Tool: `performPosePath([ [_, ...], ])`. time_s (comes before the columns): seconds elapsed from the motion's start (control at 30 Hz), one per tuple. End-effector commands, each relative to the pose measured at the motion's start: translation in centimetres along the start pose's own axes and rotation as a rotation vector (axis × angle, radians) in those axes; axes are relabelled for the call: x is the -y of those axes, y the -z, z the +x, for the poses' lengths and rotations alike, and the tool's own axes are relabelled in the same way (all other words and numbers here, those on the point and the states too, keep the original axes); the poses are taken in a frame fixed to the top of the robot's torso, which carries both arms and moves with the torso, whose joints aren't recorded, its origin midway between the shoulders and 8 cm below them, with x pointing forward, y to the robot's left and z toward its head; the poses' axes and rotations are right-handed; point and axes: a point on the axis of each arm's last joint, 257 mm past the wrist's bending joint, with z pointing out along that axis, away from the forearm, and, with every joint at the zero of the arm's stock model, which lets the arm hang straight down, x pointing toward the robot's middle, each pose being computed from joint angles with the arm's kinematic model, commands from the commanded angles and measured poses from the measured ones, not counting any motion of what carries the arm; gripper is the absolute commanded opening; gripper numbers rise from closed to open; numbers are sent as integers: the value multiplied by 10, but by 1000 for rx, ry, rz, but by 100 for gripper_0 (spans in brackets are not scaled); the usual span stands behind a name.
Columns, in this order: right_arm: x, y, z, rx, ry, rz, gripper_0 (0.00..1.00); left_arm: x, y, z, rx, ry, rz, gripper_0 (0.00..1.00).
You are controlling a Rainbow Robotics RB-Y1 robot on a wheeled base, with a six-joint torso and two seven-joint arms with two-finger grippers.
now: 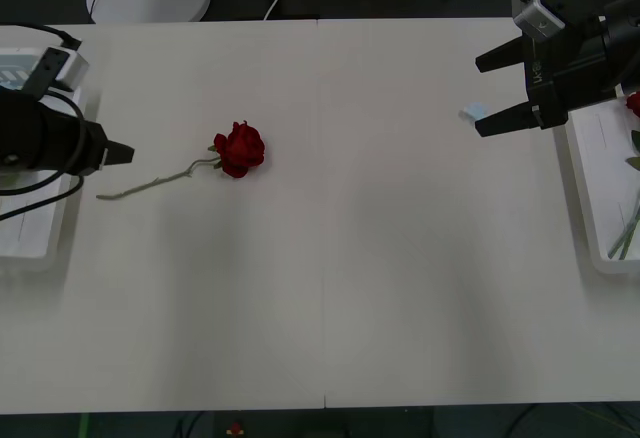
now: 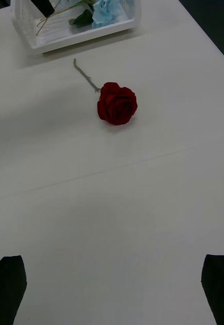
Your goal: Put the red flowers into the right box and the blue flowers into the left box
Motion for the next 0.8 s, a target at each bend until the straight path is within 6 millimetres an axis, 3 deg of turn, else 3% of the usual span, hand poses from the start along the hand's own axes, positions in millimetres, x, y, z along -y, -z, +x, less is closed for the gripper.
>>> performPosePath([
  [0.03,-3,-5,-4,21,-3,-7,100,51,-27,-18,58,5,101,100],
  [0.2,-2,-5,-3,21,-4,-5,100,84,-62,-15,69,-41,126,100],
  [0.3,-3,-5,-4,24,-6,-8,100,89,-78,-15,77,-131,92,100],
  [0.47,-3,-5,-4,25,-6,-8,100,56,-91,-14,63,-426,-76,100],
  [0.8,-1,-5,-6,29,-4,-1,100,24,-110,-19,-20,-761,-189,100],
])
